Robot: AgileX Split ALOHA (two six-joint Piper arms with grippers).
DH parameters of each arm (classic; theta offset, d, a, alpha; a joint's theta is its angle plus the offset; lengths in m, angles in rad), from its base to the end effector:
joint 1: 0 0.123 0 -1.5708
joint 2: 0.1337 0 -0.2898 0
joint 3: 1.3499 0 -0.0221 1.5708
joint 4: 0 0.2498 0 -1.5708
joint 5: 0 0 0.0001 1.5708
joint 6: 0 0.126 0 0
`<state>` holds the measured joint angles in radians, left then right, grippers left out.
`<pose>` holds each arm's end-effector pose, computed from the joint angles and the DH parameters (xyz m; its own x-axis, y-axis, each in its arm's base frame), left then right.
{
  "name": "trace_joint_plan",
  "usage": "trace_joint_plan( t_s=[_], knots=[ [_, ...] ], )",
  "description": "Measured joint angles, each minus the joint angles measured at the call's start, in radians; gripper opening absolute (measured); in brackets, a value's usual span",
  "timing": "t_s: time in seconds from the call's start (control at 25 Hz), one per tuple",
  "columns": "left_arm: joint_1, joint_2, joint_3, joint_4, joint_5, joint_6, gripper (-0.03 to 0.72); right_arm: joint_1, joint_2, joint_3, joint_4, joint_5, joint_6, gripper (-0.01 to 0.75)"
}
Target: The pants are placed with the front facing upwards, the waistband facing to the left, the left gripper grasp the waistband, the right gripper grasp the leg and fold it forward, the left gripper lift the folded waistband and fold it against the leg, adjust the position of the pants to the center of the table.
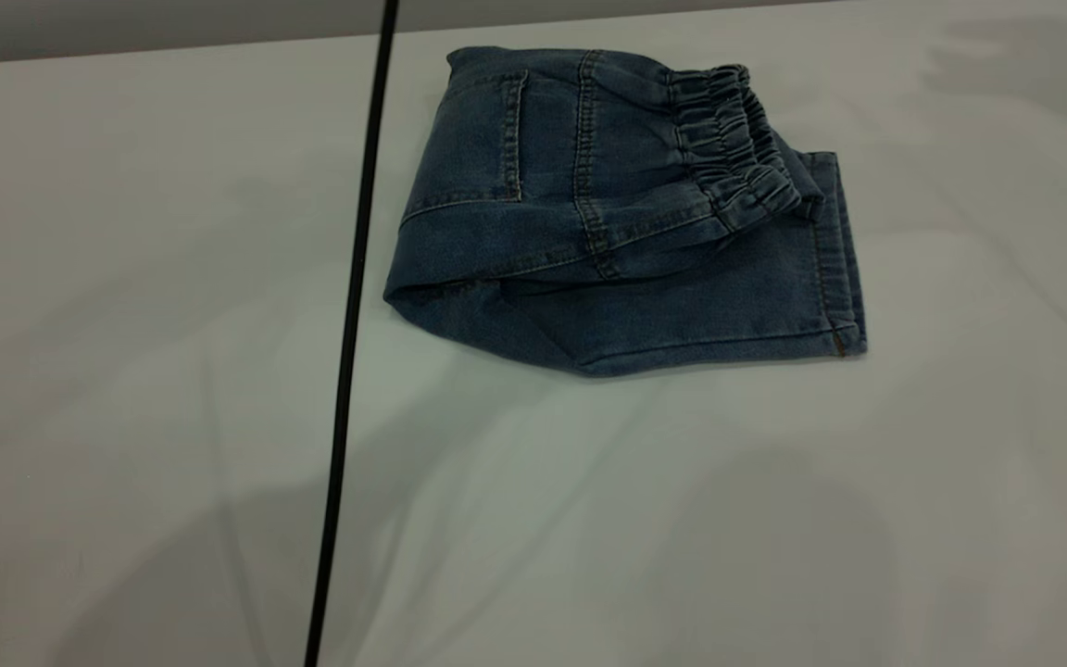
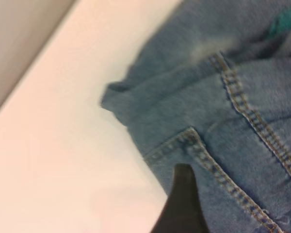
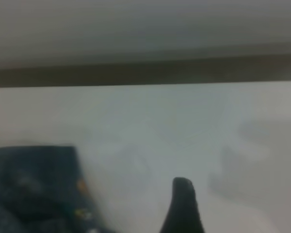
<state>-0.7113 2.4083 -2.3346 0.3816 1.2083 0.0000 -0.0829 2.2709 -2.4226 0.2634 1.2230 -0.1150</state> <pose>0.4338 -0.3159 0.2032 -0.6186 0.7075 -0.3417 0.6021 0.7063 0.3724 0.5215 -0.0124 0.2973 -0.8220 0.0456 -0.5676 -0.0763 0.9790 0.1891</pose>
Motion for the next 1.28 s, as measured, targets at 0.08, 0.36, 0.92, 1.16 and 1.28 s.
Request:
trace_joint_plan(
  t_s=[0.08,0.36,0.92,1.16,1.28],
  knots=[
    [0.0,-0.007,-0.077,-0.007,0.016,0.0,0.54,0.007,-0.046,0.034,0.007,0.0,0.001,0.472],
    [0.001,-0.152,-0.172,-0.017,0.021,-0.023,0.54,0.025,-0.253,0.173,0.031,0.0,0.005,0.471],
    [0.001,-0.537,-0.103,-0.145,0.014,0.0,0.54,0.024,-0.754,0.516,0.146,0.0,0.0,0.47],
    [0.001,-0.801,0.16,-0.191,0.014,0.0,0.54,0.024,-0.955,0.708,0.217,0.0,-0.03,0.47],
    [0.001,-0.964,0.322,-0.2,0.014,0.0,0.54,0.024,-1.047,0.812,0.266,0.0,-0.058,0.47]
  ],
)
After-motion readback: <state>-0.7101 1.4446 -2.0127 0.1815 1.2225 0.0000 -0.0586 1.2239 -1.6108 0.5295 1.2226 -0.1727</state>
